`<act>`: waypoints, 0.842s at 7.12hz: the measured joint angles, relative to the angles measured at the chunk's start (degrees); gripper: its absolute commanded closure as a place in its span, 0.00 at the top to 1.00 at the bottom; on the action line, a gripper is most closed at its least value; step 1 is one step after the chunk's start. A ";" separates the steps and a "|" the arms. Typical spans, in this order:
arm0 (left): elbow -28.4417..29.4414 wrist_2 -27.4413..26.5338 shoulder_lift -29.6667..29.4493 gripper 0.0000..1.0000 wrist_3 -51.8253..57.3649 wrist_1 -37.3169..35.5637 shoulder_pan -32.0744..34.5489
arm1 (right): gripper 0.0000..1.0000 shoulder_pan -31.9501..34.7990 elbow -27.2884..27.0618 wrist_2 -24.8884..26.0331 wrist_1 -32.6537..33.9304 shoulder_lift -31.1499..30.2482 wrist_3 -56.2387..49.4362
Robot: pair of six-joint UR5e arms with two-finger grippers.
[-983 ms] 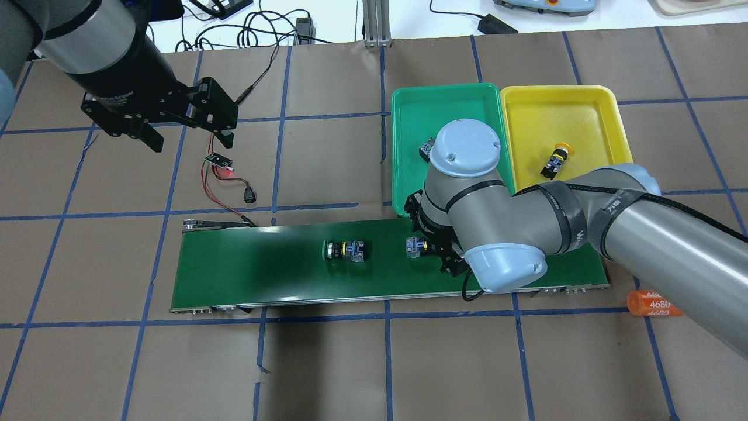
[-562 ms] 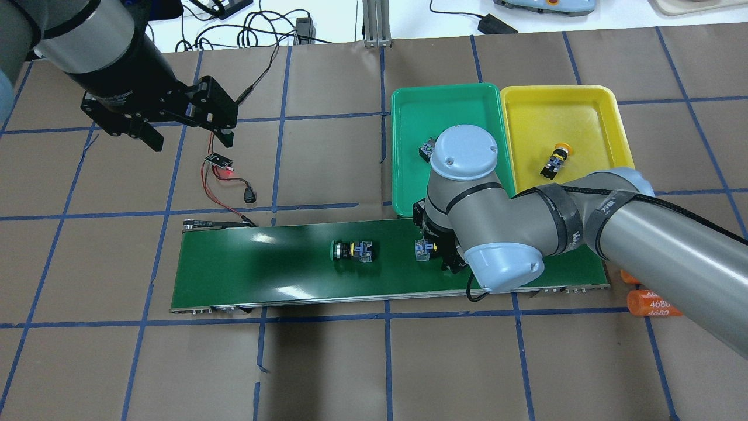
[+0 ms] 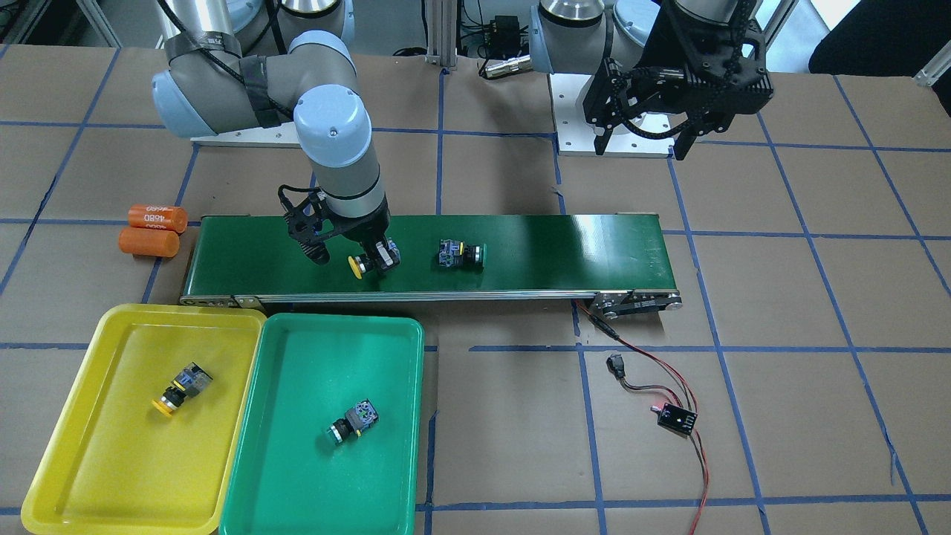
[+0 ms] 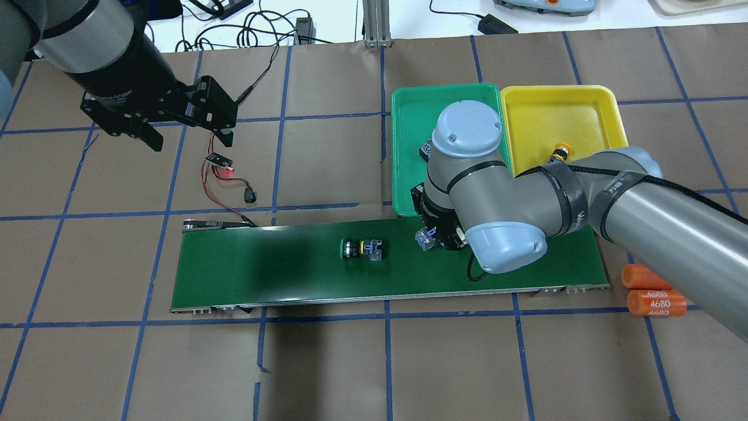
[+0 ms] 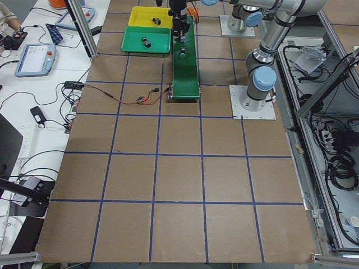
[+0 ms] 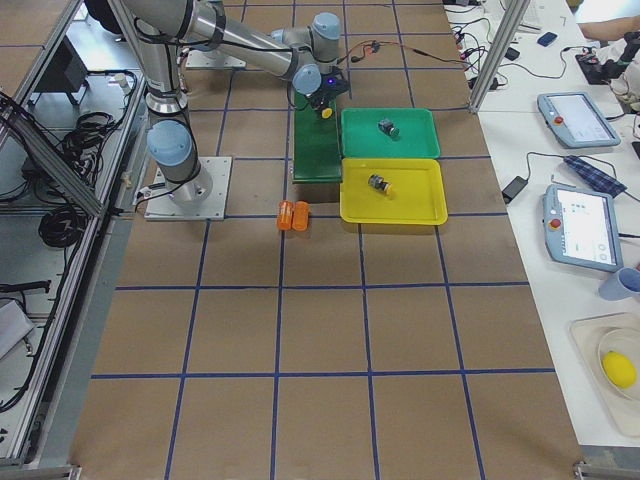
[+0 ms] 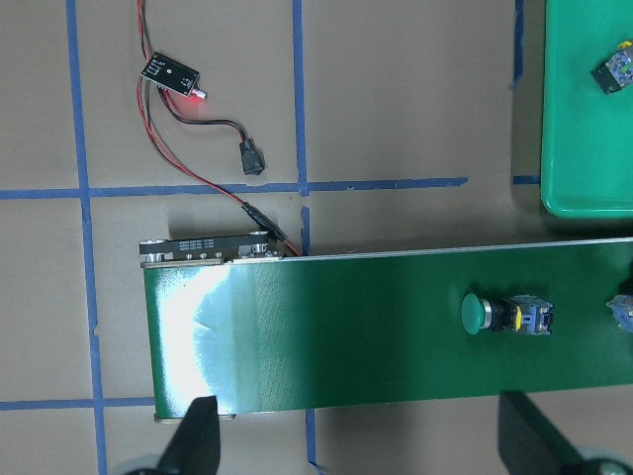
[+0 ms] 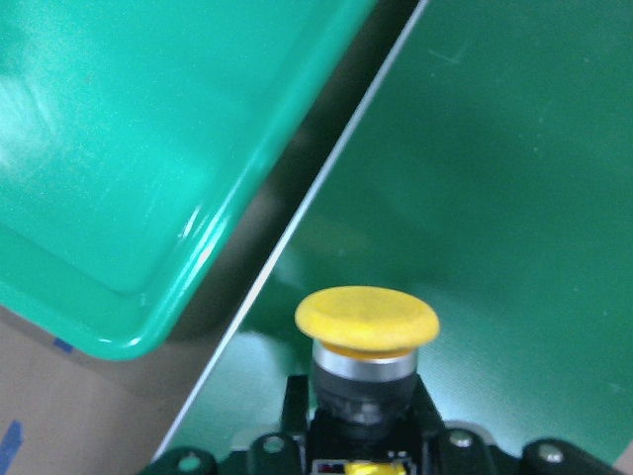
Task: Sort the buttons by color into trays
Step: 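Carry yellow button into yellow tray with right gripper and release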
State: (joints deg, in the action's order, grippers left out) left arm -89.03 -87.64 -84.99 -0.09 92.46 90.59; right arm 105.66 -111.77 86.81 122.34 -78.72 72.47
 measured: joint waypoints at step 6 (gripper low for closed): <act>0.09 0.19 -0.15 1.00 0.13 -0.74 -0.10 | 0.00 -12.14 9.82 2.85 -14.49 -2.00 -22.83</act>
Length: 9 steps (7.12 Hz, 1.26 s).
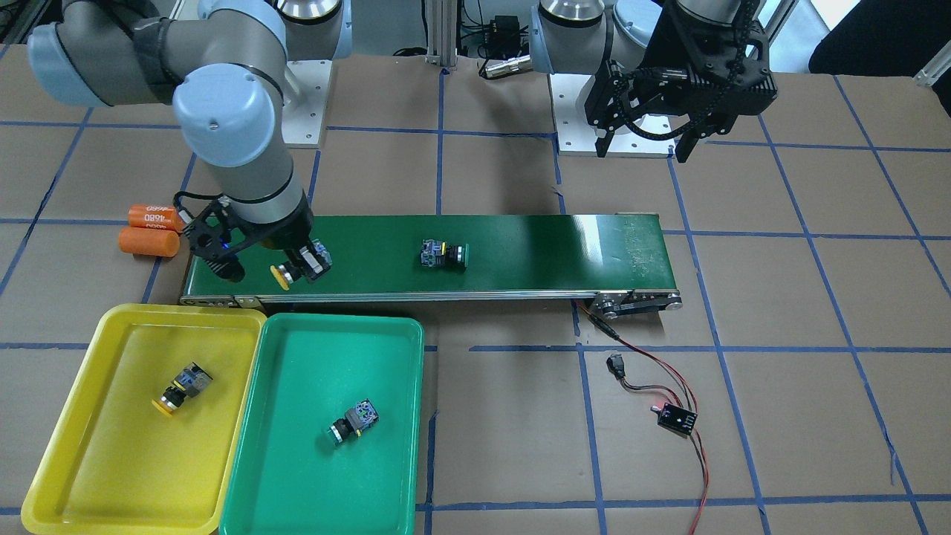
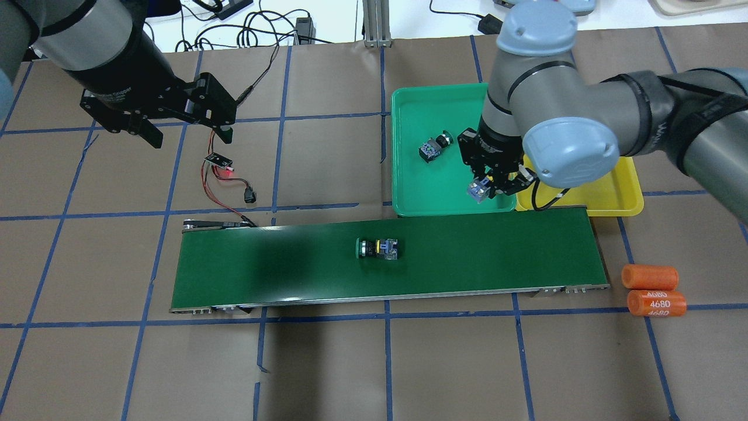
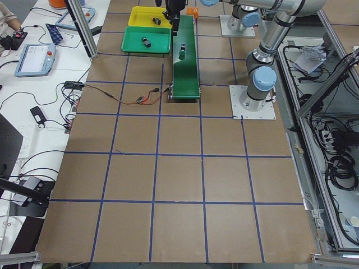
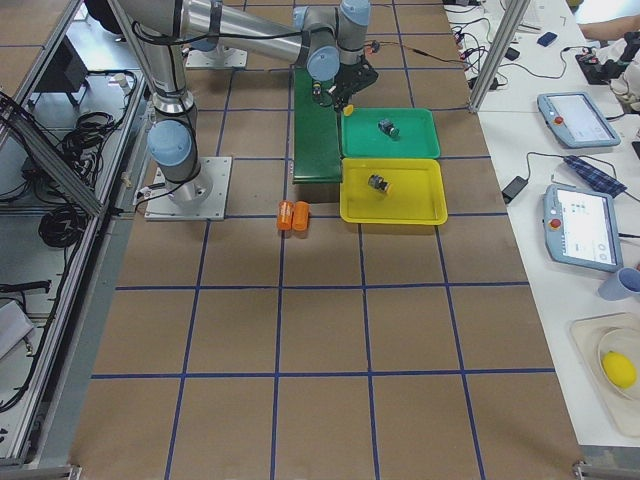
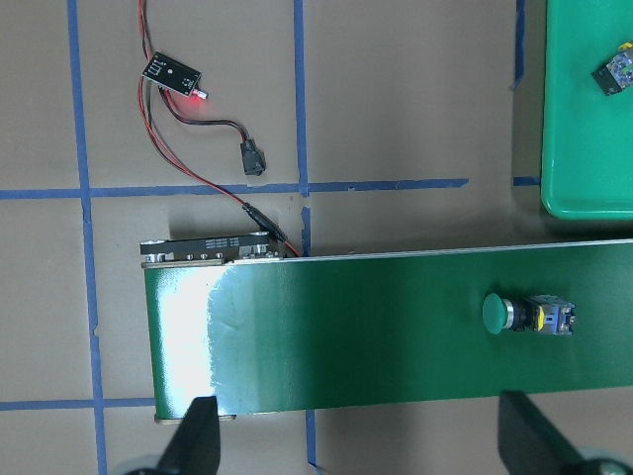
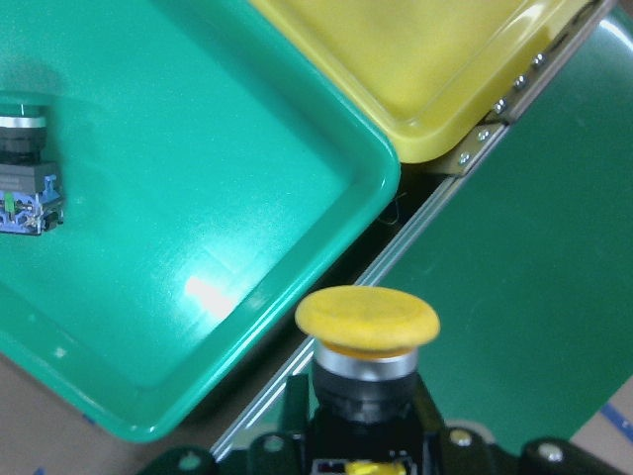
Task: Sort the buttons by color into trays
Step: 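Carry yellow button into yellow tray with right gripper and release, then move right gripper to belt and grasp last green-capped button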
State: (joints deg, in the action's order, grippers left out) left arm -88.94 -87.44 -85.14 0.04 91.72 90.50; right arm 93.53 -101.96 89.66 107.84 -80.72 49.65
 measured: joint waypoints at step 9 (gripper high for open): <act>0.22 0.01 -0.68 1.00 -0.11 -0.07 0.29 | 1.00 -21.26 0.42 3.12 14.22 8.18 -33.83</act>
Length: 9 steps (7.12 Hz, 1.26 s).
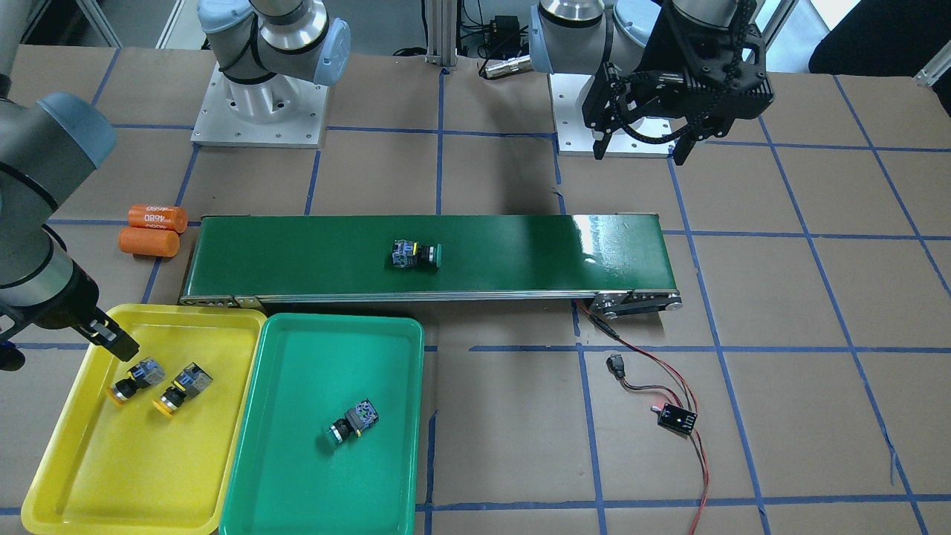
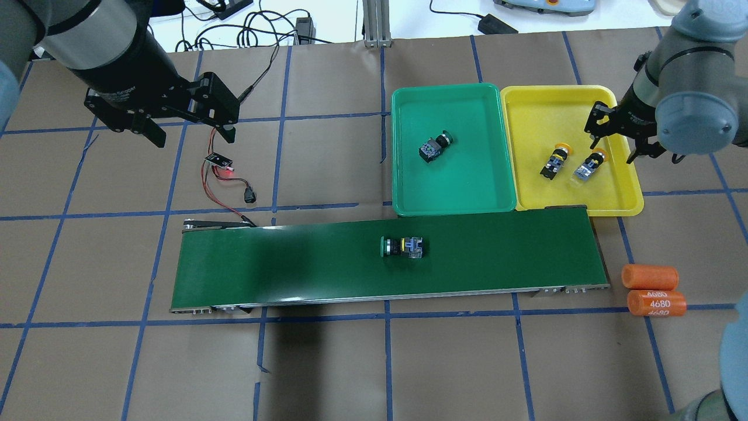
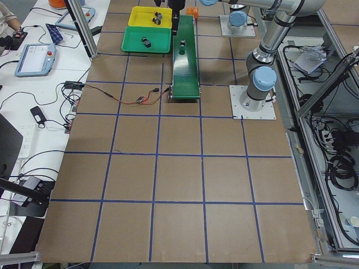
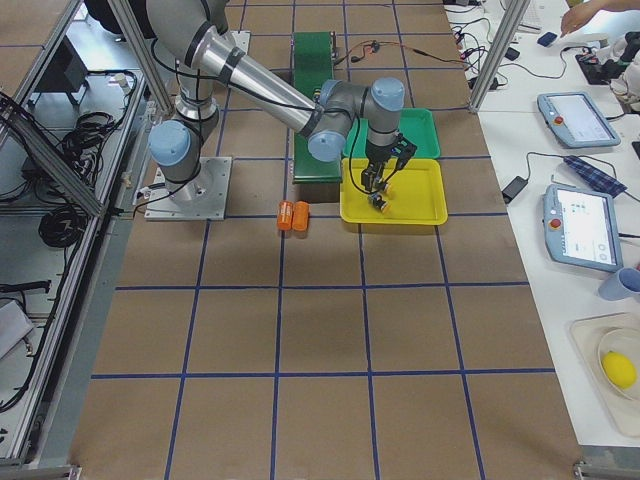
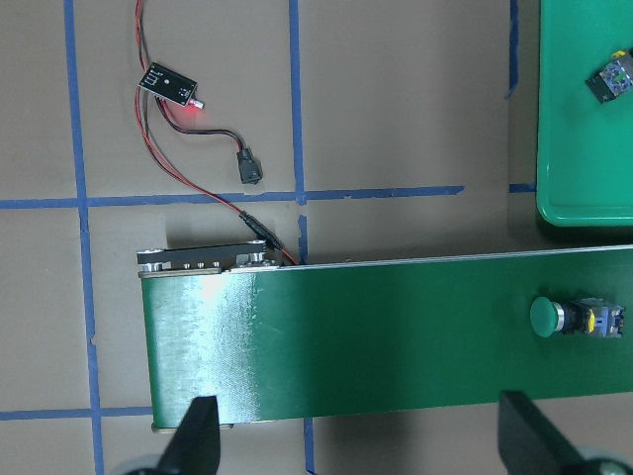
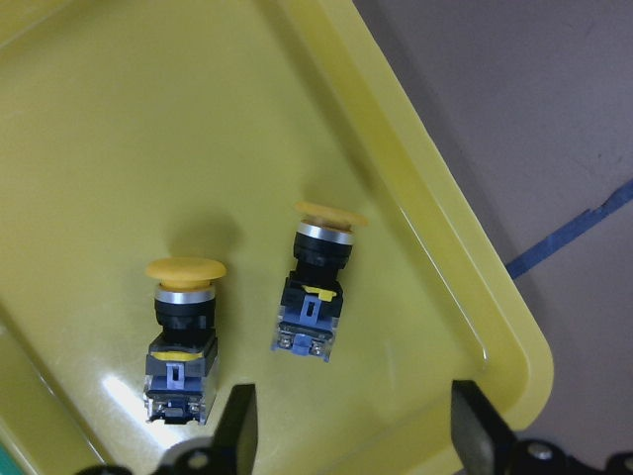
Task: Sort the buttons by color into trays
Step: 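Move right gripper to belt and grasp last green-capped button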
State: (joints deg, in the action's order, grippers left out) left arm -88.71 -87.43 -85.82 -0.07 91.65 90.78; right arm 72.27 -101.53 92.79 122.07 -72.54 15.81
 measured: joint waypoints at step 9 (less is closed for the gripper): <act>0.04 0.14 -0.62 1.00 0.32 -0.64 0.33 | 1.00 24.23 -9.85 -4.55 -14.42 -17.46 53.02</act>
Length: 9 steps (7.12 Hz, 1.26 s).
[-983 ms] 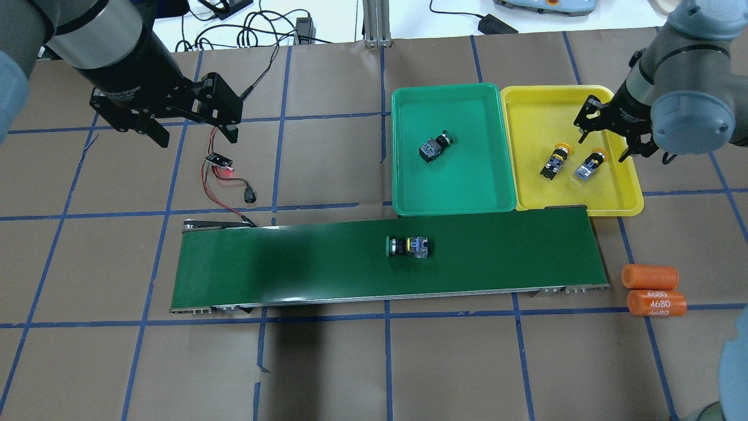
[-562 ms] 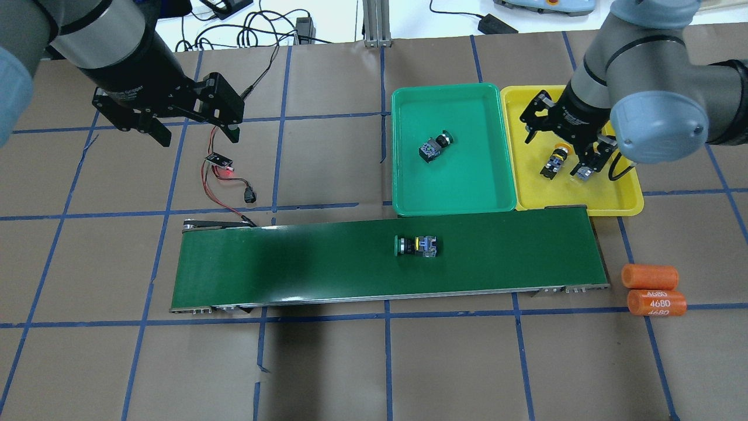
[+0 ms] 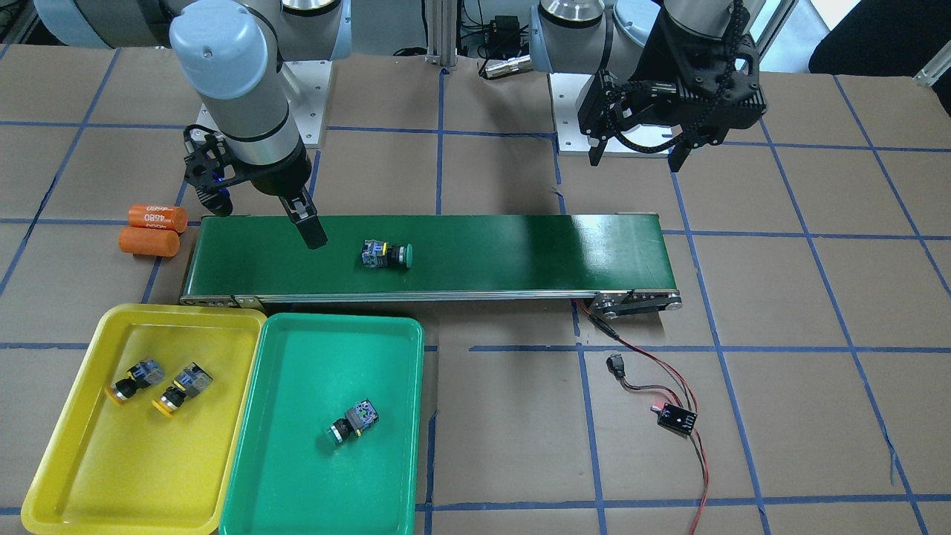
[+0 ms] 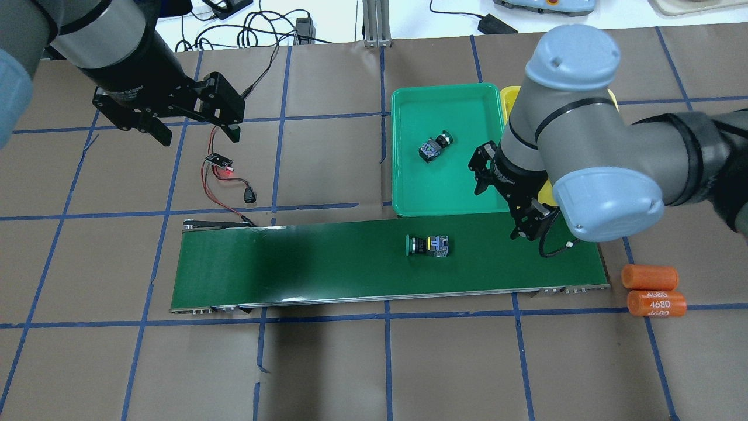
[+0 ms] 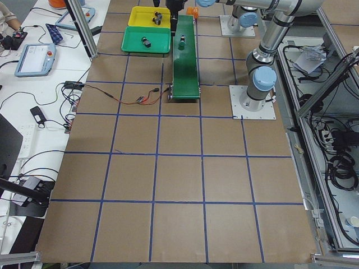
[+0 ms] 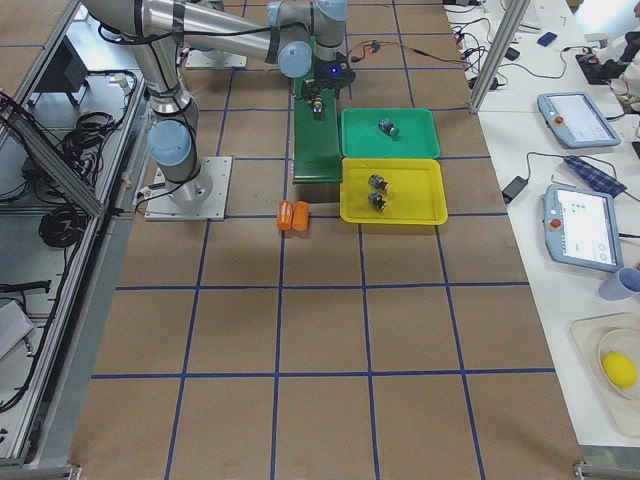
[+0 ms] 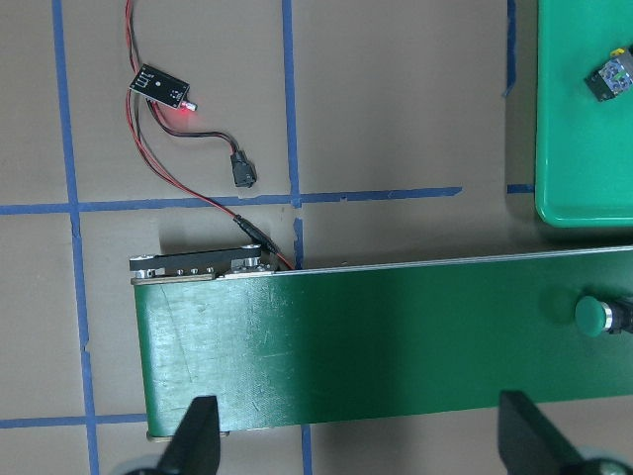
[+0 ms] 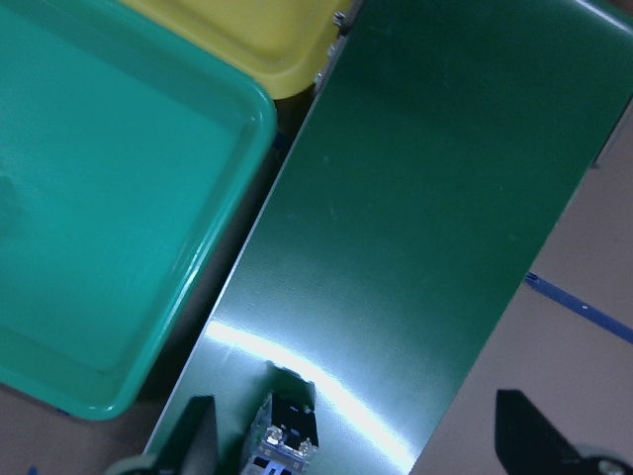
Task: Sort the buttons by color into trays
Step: 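Move right gripper to belt and grasp last green-capped button, then carry green button with right gripper into green tray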
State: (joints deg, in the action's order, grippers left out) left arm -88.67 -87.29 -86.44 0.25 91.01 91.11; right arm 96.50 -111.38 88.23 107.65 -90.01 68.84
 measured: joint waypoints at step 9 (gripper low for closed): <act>0.07 -0.07 0.00 1.00 -0.04 -1.44 -0.05 | 1.00 2.51 -3.70 -3.32 7.99 8.38 5.94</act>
State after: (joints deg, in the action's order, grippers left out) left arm -88.60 -87.37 -86.44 0.22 89.57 91.06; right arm 99.01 -115.08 84.91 115.64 -81.62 74.78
